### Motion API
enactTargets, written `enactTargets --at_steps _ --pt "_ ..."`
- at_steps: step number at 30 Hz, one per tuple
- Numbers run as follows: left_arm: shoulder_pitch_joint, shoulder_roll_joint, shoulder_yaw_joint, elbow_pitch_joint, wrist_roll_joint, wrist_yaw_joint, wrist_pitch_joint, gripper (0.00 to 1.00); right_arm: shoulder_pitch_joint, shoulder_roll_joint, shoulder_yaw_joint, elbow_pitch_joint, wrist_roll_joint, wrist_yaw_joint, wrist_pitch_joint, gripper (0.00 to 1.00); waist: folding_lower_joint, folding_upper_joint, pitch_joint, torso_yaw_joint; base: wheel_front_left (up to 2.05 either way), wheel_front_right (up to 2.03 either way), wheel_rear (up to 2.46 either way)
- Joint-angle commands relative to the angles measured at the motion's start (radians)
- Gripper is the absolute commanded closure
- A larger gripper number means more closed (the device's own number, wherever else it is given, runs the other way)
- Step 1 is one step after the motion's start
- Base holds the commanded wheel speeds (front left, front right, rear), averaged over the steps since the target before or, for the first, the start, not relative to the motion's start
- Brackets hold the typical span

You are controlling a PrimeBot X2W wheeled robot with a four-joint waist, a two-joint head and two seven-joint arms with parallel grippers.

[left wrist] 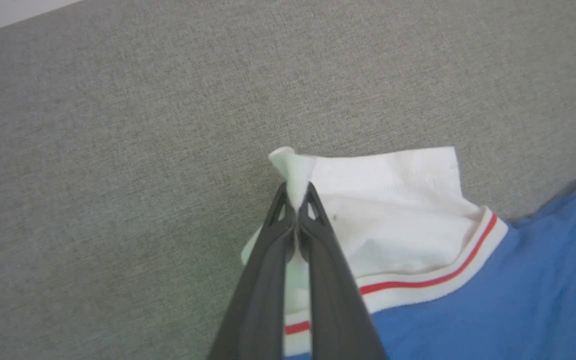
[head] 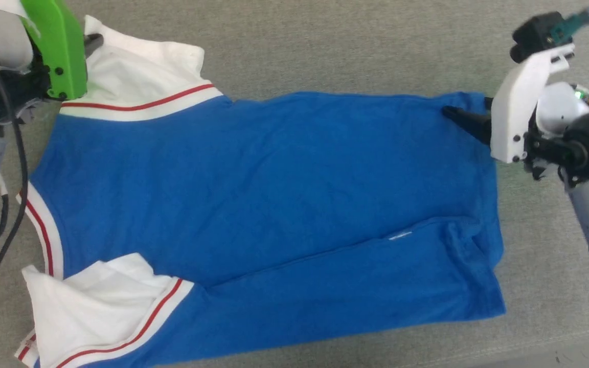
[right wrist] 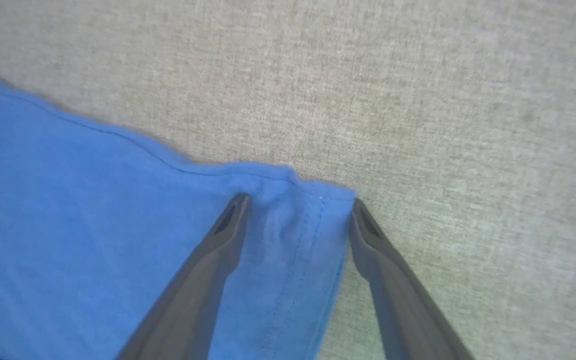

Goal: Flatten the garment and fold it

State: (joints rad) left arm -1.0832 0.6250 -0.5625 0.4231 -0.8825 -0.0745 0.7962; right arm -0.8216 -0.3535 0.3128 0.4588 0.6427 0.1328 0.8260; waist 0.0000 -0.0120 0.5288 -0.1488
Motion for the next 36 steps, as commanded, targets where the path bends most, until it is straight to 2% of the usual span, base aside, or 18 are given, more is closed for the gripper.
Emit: enactTargets --at_steps 1,2,6,12,20,27,28,36 --pt "-0.017 -0.013 -0.004 0.002 -0.003 -0.007 -0.011 1.0 0.047 0.012 0.048 0.059 -0.01 -0.002 0.045 0.72 0.0 0.012 0.002 0.012 0.0 0.0 0.0" --pt "-0.017 -0.016 -0.006 0.004 -0.003 -0.008 -0.014 1.0 0.051 0.013 0.057 0.068 -0.004 -0.002 0.055 1.0 0.0 0.012 0.0 0.014 0.0 0.0 0.0" --pt "-0.017 -0.024 -0.011 0.017 -0.003 -0.014 -0.03 1.0 0.054 0.006 0.081 0.063 0.018 -0.002 0.037 1.0 0.0 0.012 -0.008 0.016 0.0 0.0 0.0" --pt "-0.006 -0.019 -0.012 0.039 0.013 -0.02 -0.085 1.0 0.018 -0.061 0.105 -0.013 -0.022 -0.002 -0.102 1.0 0.0 0.012 -0.056 0.019 0.0 0.0 0.0" --pt "0.091 -0.004 0.033 0.022 -0.004 -0.021 -0.239 1.0 0.065 -0.101 0.07 -0.069 -0.08 -0.002 -0.224 1.0 0.0 0.012 -0.172 0.04 0.0 0.0 0.0" --pt "0.355 0.028 0.113 -0.076 -0.081 0.01 -0.407 1.0 0.236 -0.099 0.01 -0.104 -0.083 -0.002 -0.272 1.0 0.0 0.012 -0.271 0.074 0.0 0.0 0.0" --pt "0.459 0.033 0.14 -0.125 -0.111 0.031 -0.455 1.0 0.294 -0.092 -0.006 -0.104 -0.079 -0.002 -0.281 1.0 0.0 0.012 -0.293 0.084 0.0 0.0 0.0" --pt "0.878 0.044 0.196 -0.313 -0.191 0.13 -0.583 1.0 0.473 -0.045 -0.078 -0.078 -0.05 -0.002 -0.325 1.0 0.0 0.012 -0.341 0.122 0.0 0.0 0.0"
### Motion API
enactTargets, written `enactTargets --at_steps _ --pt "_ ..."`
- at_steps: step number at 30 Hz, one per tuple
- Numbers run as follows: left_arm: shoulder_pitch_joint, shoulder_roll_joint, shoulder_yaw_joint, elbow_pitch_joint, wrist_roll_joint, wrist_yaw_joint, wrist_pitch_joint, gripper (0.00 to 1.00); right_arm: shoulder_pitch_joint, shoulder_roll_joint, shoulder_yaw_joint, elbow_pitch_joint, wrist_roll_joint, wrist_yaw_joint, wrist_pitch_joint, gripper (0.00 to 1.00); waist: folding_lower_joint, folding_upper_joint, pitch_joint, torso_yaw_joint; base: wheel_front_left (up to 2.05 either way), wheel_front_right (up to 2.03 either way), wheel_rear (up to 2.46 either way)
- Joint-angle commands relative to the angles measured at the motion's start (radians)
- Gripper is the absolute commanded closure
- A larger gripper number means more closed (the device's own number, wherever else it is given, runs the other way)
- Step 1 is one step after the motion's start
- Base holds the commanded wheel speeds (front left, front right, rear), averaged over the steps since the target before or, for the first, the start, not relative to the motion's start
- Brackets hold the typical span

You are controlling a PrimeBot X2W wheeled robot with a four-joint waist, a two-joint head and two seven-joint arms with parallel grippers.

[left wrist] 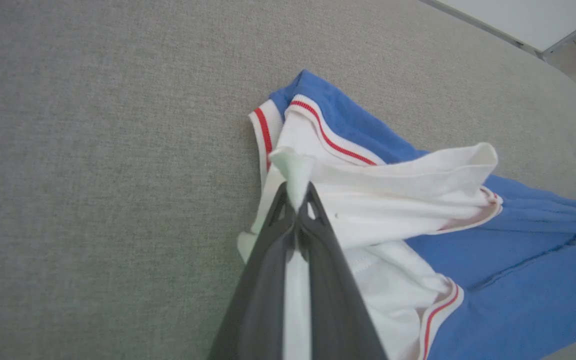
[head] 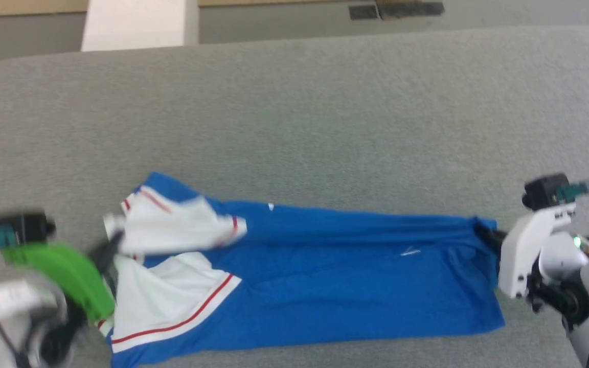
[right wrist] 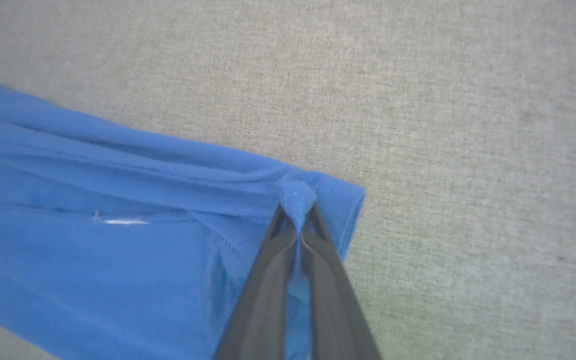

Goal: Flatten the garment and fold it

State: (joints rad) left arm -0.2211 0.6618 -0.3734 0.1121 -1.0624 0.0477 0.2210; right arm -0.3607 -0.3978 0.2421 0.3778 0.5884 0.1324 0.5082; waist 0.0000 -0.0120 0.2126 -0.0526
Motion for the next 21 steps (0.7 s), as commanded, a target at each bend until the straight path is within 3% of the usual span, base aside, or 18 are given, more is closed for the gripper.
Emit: enactTargets --at_steps 1,8,9,10,11,16,21 --pt "0.054 0.005 0.01 -0.021 -0.018 0.018 -0.018 1.0 0.026 0.002 -0.016 0.006 0.003 -0.002 -0.015 1.0 0.0 0.012 -0.026 0.029 0.0 0.0 0.0" --pt "0.254 -0.028 -0.01 -0.099 -0.042 0.076 -0.056 1.0 0.108 0.025 -0.08 0.038 -0.002 -0.002 -0.088 1.0 0.0 0.012 -0.045 0.049 0.0 0.0 0.0" --pt "0.265 -0.039 -0.016 -0.094 -0.045 0.073 -0.062 1.0 0.12 0.031 -0.087 0.044 -0.002 -0.002 -0.096 0.74 0.0 0.012 -0.048 0.05 0.0 0.0 0.0" --pt "0.273 -0.049 -0.023 -0.087 -0.048 0.07 -0.065 0.53 0.131 0.035 -0.093 0.046 -0.003 -0.002 -0.102 0.22 0.0 0.012 -0.051 0.051 0.0 0.0 0.0" --pt "0.279 -0.059 -0.032 -0.077 -0.045 0.067 -0.069 0.0 0.145 0.041 -0.101 0.045 -0.006 -0.002 -0.113 0.0 0.0 0.012 -0.056 0.051 0.0 0.0 0.0" --pt "0.289 -0.097 -0.045 -0.044 -0.004 0.083 -0.137 0.0 0.227 0.055 -0.126 -0.004 -0.013 -0.002 -0.146 0.0 0.0 0.012 -0.077 0.043 0.0 0.0 0.0" --pt "0.289 -0.131 -0.012 -0.037 0.055 0.139 -0.267 0.0 0.339 0.07 -0.177 -0.11 -0.04 -0.002 -0.173 0.0 0.0 0.012 -0.101 0.036 0.0 0.0 0.0"
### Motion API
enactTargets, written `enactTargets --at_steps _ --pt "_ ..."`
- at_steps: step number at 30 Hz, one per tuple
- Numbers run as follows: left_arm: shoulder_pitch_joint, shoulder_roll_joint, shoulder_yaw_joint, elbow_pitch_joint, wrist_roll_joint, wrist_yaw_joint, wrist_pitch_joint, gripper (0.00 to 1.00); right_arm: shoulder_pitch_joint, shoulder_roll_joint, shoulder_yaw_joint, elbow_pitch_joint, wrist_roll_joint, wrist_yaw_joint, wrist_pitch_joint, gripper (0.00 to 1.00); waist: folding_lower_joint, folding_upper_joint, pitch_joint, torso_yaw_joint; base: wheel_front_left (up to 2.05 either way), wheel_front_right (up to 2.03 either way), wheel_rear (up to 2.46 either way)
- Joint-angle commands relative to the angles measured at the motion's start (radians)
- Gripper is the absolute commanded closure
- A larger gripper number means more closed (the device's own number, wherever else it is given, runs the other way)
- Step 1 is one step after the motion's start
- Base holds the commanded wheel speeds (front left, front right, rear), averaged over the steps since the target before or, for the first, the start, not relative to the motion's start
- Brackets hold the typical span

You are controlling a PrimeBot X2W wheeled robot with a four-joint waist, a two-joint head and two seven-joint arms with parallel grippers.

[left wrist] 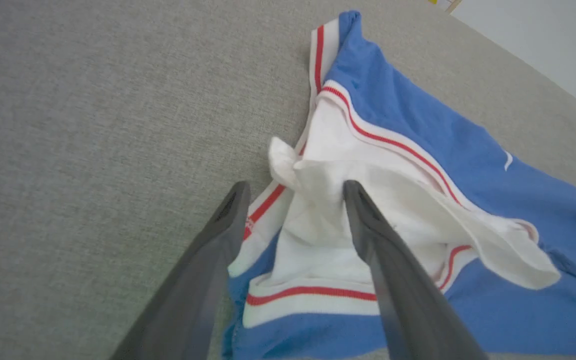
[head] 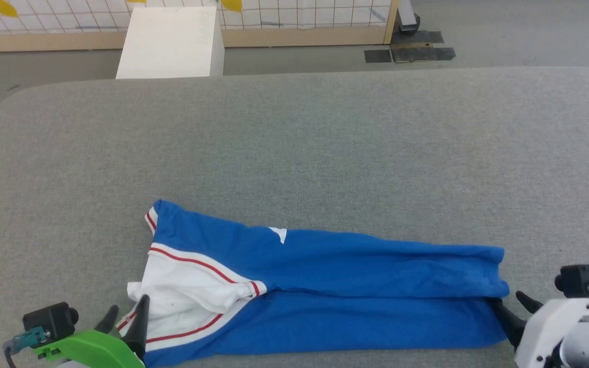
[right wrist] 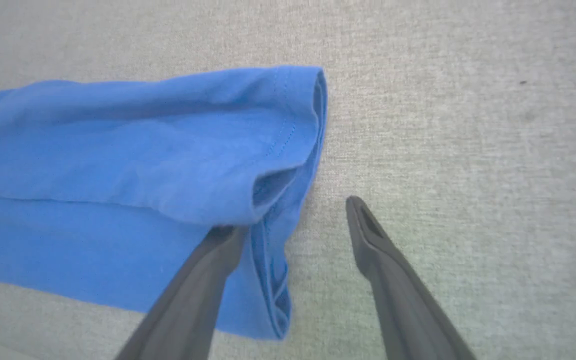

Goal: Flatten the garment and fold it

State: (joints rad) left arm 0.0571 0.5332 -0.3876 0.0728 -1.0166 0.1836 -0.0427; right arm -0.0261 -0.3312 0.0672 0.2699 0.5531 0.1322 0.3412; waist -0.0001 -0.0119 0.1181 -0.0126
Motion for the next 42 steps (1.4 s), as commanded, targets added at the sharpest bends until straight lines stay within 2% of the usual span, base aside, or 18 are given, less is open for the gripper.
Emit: enactTargets --at_steps 1,5,8,12,16,21,28,35,41,42 --pt "0.007 -0.004 0.008 0.003 0.026 0.015 -0.028 0.0 0.029 0.009 -0.018 -0.034 -0.012 -0.002 -0.007 0.0 0.0001 0.0119 -0.009 -0.006 0.0 0.0 0.0" --pt "-0.011 -0.004 0.02 -0.004 0.083 0.047 -0.098 0.0 0.094 0.03 -0.076 -0.166 -0.037 -0.002 0.018 0.0 0.0001 0.0119 -0.023 -0.014 0.0 0.0 0.0" --pt "-0.029 -0.003 0.022 -0.011 0.122 0.061 -0.14 0.0 0.13 0.042 -0.133 -0.257 -0.051 -0.002 0.083 0.0 0.0001 0.0119 -0.035 -0.014 0.0 0.0 0.0" --pt "-0.057 0.006 0.006 -0.009 0.185 0.052 -0.175 0.0 0.14 0.046 -0.196 -0.337 -0.054 -0.002 0.201 0.0 0.0001 0.0119 -0.049 -0.014 0.0 0.0 0.0" --pt "-0.091 0.013 -0.015 -0.022 0.275 0.044 -0.202 0.0 0.13 0.043 -0.231 -0.358 -0.042 -0.002 0.332 0.0 0.0001 0.0119 -0.061 -0.001 0.0 0.0 0.0" --pt "-0.13 0.004 -0.025 -0.059 0.394 0.037 -0.217 0.0 0.096 0.039 -0.244 -0.33 -0.025 -0.002 0.433 0.0 0.0001 0.0119 -0.052 0.034 0.0 0.0 0.0" --pt "-0.149 -0.029 0.0 -0.14 0.536 0.029 -0.219 0.0 0.006 0.039 -0.203 -0.241 0.002 -0.002 0.473 0.0 0.0001 0.0119 -0.013 0.079 0.0 0.0 0.0" --pt "-0.144 -0.069 0.01 -0.156 0.569 0.014 -0.219 0.0 -0.043 0.048 -0.16 -0.119 0.032 -0.002 0.46 0.0 0.0001 0.0119 0.034 0.121 0.0 0.0 0.0" --pt "-0.145 -0.089 0.029 -0.152 0.576 0.007 -0.219 0.0 -0.049 0.052 -0.075 -0.023 0.072 -0.002 0.462 0.0 0.0001 0.0119 0.059 0.129 0.0 0.0 0.0" --pt "-0.144 -0.092 0.033 -0.15 0.577 0.006 -0.219 0.0 -0.049 0.053 -0.061 -0.012 0.077 -0.002 0.466 0.27 0.0001 0.0119 0.06 0.129 0.0 0.0 0.0"
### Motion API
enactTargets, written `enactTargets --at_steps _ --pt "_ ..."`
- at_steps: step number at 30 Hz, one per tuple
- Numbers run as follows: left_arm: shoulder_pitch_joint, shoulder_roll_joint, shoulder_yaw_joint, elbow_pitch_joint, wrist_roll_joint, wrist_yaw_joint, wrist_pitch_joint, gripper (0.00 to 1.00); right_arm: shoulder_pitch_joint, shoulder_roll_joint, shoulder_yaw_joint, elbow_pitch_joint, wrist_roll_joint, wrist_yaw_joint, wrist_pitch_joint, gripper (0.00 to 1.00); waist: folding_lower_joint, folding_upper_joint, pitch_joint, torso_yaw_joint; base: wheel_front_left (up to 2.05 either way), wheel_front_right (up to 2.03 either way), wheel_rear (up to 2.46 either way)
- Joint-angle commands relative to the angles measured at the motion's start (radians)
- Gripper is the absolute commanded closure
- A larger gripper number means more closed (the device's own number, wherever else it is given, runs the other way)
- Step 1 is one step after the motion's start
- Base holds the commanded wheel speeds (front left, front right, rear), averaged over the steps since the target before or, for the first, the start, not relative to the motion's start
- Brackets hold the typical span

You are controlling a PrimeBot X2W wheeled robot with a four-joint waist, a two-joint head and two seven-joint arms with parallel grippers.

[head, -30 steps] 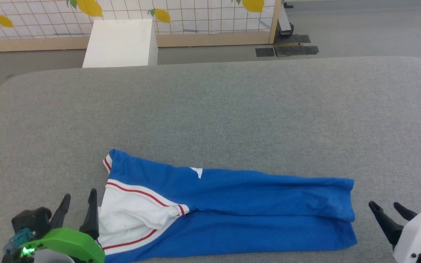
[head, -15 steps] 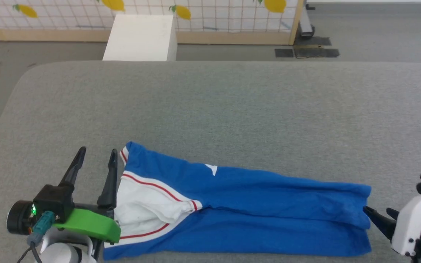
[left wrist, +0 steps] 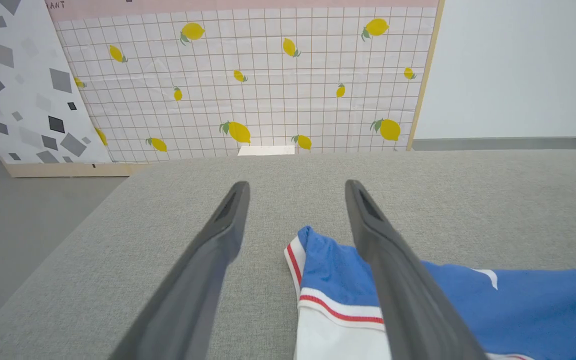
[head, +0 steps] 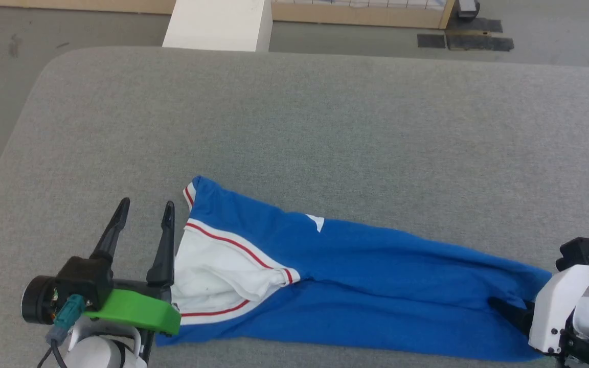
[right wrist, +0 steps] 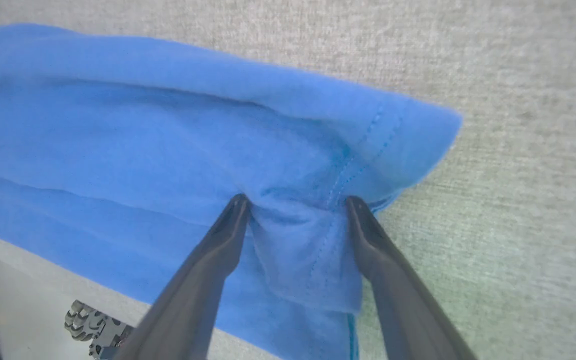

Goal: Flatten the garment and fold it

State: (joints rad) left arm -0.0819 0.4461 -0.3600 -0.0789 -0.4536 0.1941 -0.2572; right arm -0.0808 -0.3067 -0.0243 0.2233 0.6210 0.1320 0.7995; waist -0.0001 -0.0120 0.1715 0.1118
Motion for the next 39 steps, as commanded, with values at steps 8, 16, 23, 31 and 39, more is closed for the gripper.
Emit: enactTargets --at_steps 8,16,23,31,39 --pt "0.017 -0.024 0.036 0.022 0.023 -0.012 -0.004 0.0 -0.023 -0.003 0.114 0.051 0.045 -0.001 -0.033 1.0 0.0001 0.012 -0.019 -0.004 0.0 0.0 0.0" --pt "0.048 -0.019 0.047 0.037 0.028 -0.002 -0.004 0.0 -0.052 -0.071 0.139 -0.03 0.025 -0.001 -0.077 1.0 0.0001 0.012 -0.063 -0.024 0.0 0.0 0.0" --pt "0.059 -0.02 0.048 0.034 0.025 0.004 -0.004 0.0 -0.044 -0.145 0.046 -0.045 0.012 -0.001 -0.053 1.0 0.0001 0.012 -0.081 -0.049 0.0 0.0 0.0" --pt "0.074 -0.027 0.054 0.023 0.028 0.012 -0.004 0.0 -0.001 -0.211 -0.169 -0.019 -0.013 -0.001 -0.008 1.0 0.0001 0.012 -0.082 -0.074 0.0 0.0 0.0" --pt "0.085 -0.035 0.079 0.009 0.032 0.018 -0.004 0.0 -0.026 -0.154 -0.295 -0.075 0.044 -0.001 0.095 1.0 0.0001 0.012 -0.079 -0.1 0.0 0.0 0.0"
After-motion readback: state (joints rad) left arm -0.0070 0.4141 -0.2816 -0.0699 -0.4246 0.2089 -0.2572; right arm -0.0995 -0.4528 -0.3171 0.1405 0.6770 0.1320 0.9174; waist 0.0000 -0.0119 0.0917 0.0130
